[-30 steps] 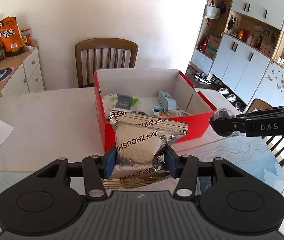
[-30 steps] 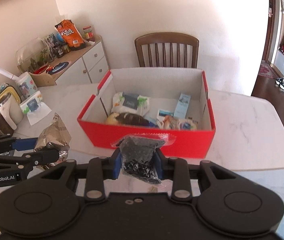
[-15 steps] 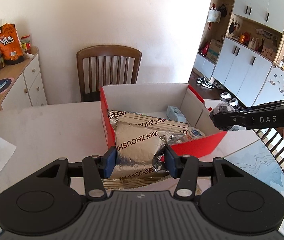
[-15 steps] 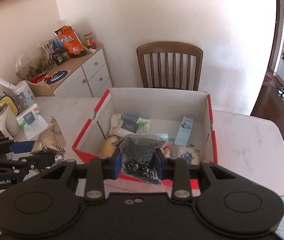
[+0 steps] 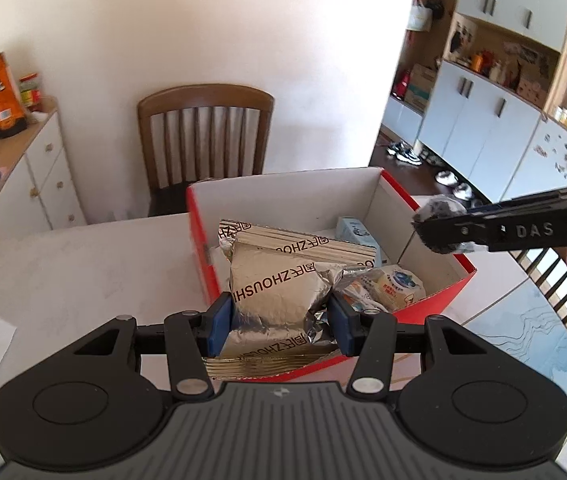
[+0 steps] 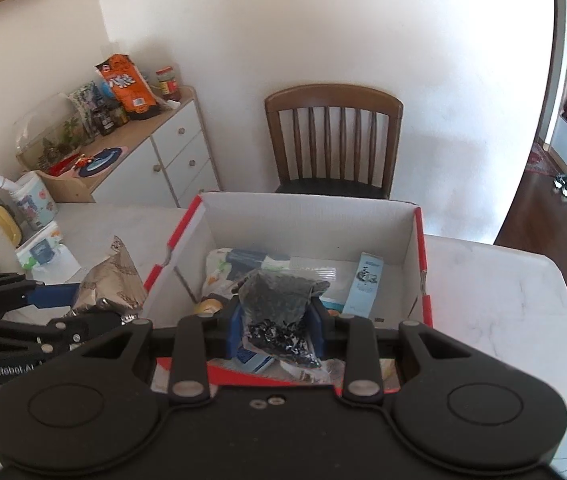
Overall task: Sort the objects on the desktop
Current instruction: 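Lower the foil bag into the box with the left tool while the right tool releases its bag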
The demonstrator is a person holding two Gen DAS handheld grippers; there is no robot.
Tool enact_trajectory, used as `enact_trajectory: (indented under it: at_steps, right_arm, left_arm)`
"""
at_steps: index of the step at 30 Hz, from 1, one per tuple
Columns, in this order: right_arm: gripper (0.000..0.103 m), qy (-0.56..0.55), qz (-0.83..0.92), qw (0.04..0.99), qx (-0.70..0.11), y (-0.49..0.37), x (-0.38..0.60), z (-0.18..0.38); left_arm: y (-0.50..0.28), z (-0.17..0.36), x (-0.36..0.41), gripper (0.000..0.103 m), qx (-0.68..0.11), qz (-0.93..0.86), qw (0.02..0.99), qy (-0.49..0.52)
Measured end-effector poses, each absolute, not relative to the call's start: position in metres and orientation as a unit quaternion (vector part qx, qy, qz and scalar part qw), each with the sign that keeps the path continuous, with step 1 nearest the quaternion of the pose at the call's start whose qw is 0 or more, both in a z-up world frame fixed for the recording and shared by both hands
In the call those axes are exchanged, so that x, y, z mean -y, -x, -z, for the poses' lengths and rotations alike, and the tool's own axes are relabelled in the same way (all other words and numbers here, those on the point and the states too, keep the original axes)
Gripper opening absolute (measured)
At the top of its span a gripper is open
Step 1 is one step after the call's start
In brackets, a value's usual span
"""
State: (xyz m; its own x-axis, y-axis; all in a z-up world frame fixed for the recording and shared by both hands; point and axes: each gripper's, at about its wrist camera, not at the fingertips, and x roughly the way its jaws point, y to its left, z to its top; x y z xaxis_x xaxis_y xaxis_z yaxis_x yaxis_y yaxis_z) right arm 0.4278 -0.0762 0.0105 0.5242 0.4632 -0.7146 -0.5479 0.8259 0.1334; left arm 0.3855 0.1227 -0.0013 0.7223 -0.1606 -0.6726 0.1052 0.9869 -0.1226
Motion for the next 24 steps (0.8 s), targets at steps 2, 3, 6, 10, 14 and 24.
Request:
enact_trajectory:
  at_steps: [2, 3, 6, 10, 14, 24]
  right_arm:
    - [0.032, 0.053, -0.282, 0.873, -0.395, -0.435, 0.077, -0.007]
    - [0.032, 0.052, -0.279, 0.873, -0.396, -0.439, 0.077, -0.005]
    - [0.032, 0.051, -0.27, 0.875, -0.4, -0.45, 0.078, 0.001]
    - [0.032, 0.053, -0.269, 0.874, -0.401, -0.458, 0.078, 0.009]
    - [0.032, 0.063, -0.264, 0.87, -0.412, -0.469, 0.075, 0.022]
    - [0.032, 0.087, -0.256, 0.857, -0.439, -0.478, 0.069, 0.056]
  left_arm:
    - [-0.394, 0.003, -0.116, 0.05, -0.365, 0.078, 0.927, 0.029]
    - [-0.399, 0.004, -0.113, 0.049, -0.365, 0.08, 0.927, 0.024]
    - [-0.411, 0.008, -0.104, 0.05, -0.368, 0.086, 0.926, 0.012]
    - [-0.428, 0.017, -0.098, 0.05, -0.38, 0.093, 0.92, -0.003]
    - [-0.446, 0.026, -0.093, 0.05, -0.392, 0.097, 0.914, -0.018]
    - [-0.491, 0.042, -0.095, 0.05, -0.414, 0.092, 0.905, -0.022]
